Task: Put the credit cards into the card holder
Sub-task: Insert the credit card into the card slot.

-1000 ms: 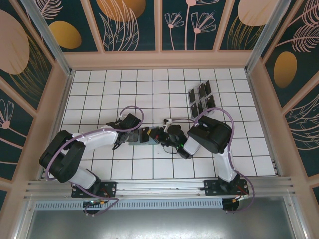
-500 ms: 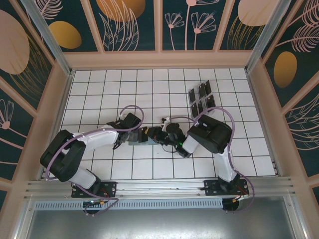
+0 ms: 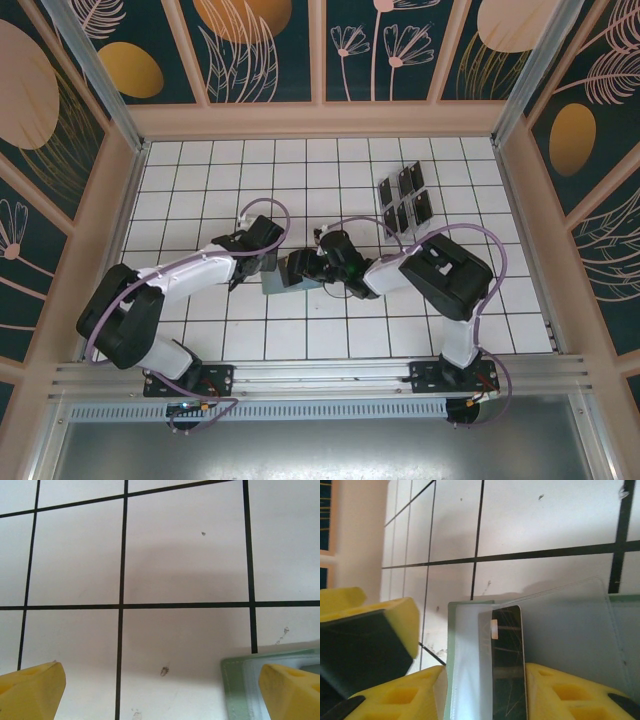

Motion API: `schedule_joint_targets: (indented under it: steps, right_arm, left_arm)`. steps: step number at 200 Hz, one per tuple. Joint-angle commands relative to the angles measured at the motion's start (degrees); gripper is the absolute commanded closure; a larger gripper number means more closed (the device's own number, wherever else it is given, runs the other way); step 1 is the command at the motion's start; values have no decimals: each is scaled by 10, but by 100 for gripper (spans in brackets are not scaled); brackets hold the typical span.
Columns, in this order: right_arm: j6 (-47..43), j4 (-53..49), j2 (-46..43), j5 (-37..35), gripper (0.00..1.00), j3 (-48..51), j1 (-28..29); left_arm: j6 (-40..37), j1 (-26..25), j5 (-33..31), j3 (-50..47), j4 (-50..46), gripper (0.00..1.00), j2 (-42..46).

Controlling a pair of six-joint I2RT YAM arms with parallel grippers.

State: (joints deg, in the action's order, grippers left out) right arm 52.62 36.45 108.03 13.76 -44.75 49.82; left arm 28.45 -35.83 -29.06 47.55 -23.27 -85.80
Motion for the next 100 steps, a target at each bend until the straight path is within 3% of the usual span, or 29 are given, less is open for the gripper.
schedule_joint_targets:
  steps: [1, 100]
  right_arm:
    - [-56, -128, -13, -37, 56, -24, -6]
    - [-109, -249, -23, -82, 54, -73, -1]
  left_arm:
    - [-15, 10, -13, 4, -19, 2, 18]
    - [-1, 14, 72, -42, -2, 2, 17]
